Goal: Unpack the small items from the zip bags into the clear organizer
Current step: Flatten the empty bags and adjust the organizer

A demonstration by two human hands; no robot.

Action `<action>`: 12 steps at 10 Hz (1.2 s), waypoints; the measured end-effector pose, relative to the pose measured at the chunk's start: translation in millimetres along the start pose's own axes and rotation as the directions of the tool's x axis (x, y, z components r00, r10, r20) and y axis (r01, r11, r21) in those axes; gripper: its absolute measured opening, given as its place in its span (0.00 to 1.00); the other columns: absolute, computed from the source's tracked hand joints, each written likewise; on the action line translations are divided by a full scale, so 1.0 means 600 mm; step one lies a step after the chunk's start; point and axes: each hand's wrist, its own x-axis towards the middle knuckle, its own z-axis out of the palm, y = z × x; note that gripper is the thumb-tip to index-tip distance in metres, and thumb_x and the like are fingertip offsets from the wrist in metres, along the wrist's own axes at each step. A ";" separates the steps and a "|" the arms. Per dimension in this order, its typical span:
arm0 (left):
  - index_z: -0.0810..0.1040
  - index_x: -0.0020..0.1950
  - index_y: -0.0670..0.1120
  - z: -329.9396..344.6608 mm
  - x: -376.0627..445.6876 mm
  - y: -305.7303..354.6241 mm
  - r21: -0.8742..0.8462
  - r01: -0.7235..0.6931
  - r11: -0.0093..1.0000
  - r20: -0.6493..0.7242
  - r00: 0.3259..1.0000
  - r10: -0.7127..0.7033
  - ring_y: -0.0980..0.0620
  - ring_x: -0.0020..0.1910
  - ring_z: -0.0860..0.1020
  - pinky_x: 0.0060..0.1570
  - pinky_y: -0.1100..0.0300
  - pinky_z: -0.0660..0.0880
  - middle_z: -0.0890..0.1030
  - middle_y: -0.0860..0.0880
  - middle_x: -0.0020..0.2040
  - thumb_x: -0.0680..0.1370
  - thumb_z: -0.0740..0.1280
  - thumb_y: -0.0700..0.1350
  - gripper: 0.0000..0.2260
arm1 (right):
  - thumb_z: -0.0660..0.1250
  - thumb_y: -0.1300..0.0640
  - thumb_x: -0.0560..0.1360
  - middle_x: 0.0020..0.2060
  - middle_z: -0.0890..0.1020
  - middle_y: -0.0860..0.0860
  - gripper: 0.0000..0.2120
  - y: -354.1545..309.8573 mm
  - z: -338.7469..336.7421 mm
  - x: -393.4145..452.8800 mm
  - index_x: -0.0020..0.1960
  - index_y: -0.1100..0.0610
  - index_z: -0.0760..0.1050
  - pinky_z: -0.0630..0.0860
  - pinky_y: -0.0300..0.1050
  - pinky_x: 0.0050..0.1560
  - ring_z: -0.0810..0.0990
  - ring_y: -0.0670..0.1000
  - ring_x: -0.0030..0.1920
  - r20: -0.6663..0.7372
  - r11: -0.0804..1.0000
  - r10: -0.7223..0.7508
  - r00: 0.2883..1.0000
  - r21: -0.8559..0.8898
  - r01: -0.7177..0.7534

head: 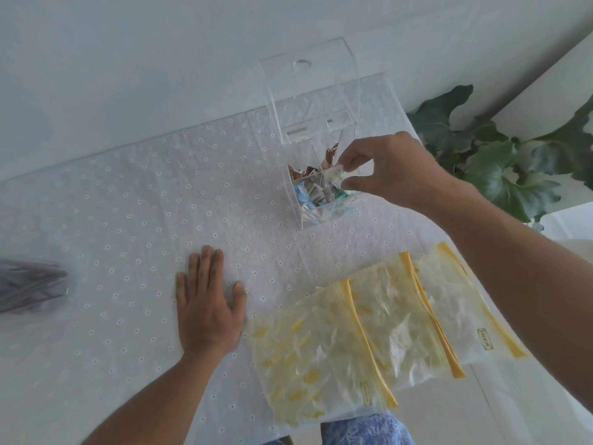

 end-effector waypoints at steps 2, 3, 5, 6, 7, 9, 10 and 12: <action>0.54 0.81 0.48 0.002 0.000 -0.002 0.007 0.000 1.000 0.002 1.000 0.000 0.51 0.81 0.47 0.78 0.44 0.50 0.52 0.50 0.82 0.80 0.51 0.59 0.31 | 0.68 0.48 0.80 0.46 0.84 0.41 0.09 -0.019 -0.057 -0.022 0.55 0.50 0.82 0.72 0.29 0.40 0.77 0.33 0.32 -0.350 0.988 0.091 0.932 0.151 -0.040; 0.54 0.81 0.48 0.002 0.001 -0.002 0.012 -0.003 1.000 0.000 1.000 0.003 0.50 0.81 0.47 0.78 0.43 0.51 0.52 0.50 0.82 0.80 0.51 0.59 0.31 | 0.64 0.41 0.79 0.50 0.83 0.41 0.16 -0.043 -0.075 -0.005 0.58 0.51 0.80 0.75 0.34 0.43 0.78 0.39 0.37 -0.504 0.977 0.140 0.853 0.208 -0.037; 0.54 0.81 0.48 0.001 0.000 -0.002 0.008 -0.007 1.000 -0.001 1.000 0.007 0.50 0.81 0.47 0.78 0.43 0.51 0.52 0.50 0.82 0.80 0.51 0.59 0.31 | 0.55 0.23 0.74 0.72 0.72 0.44 0.39 -0.126 -0.108 0.056 0.75 0.47 0.68 0.71 0.44 0.64 0.72 0.48 0.69 -0.571 1.000 0.015 0.820 0.028 0.002; 0.53 0.81 0.49 0.003 0.000 -0.002 0.006 -0.005 1.000 -0.002 1.000 0.005 0.51 0.81 0.47 0.78 0.43 0.50 0.52 0.51 0.82 0.80 0.51 0.59 0.31 | 0.50 0.20 0.71 0.73 0.71 0.37 0.39 -0.174 -0.117 0.090 0.76 0.38 0.65 0.67 0.43 0.68 0.69 0.45 0.72 -0.466 0.996 -0.069 0.882 -0.079 0.036; 0.53 0.81 0.49 0.003 -0.001 -0.003 0.006 -0.002 1.000 -0.001 1.000 0.002 0.51 0.81 0.47 0.78 0.44 0.50 0.52 0.51 0.82 0.80 0.51 0.59 0.31 | 0.48 0.19 0.71 0.73 0.72 0.43 0.43 -0.196 -0.112 0.114 0.76 0.43 0.67 0.62 0.48 0.72 0.68 0.50 0.74 -0.318 0.988 -0.083 0.945 -0.153 0.035; 0.53 0.81 0.49 0.002 -0.003 -0.003 0.002 -0.002 1.000 -0.001 1.000 0.002 0.51 0.81 0.47 0.78 0.44 0.49 0.51 0.51 0.82 0.80 0.50 0.60 0.31 | 0.56 0.25 0.74 0.64 0.80 0.45 0.33 -0.196 -0.080 0.138 0.66 0.47 0.78 0.69 0.55 0.63 0.76 0.52 0.66 -0.169 0.971 0.006 0.986 -0.233 -0.046; 0.53 0.81 0.49 0.002 -0.003 -0.004 -0.001 -0.006 1.000 -0.007 1.000 0.006 0.50 0.81 0.47 0.78 0.44 0.49 0.52 0.50 0.82 0.80 0.51 0.59 0.31 | 0.58 0.31 0.74 0.61 0.81 0.45 0.28 -0.197 -0.062 0.142 0.61 0.48 0.80 0.68 0.55 0.64 0.76 0.53 0.65 -0.265 0.965 0.023 0.964 -0.247 -0.090; 0.54 0.81 0.49 0.003 0.000 -0.005 0.000 -0.007 1.000 -0.016 1.000 0.007 0.50 0.81 0.48 0.78 0.43 0.50 0.53 0.50 0.82 0.80 0.52 0.58 0.31 | 0.60 0.32 0.73 0.64 0.79 0.43 0.27 -0.200 -0.059 0.123 0.61 0.47 0.81 0.71 0.54 0.64 0.74 0.51 0.67 -0.398 0.974 0.012 0.917 -0.202 -0.100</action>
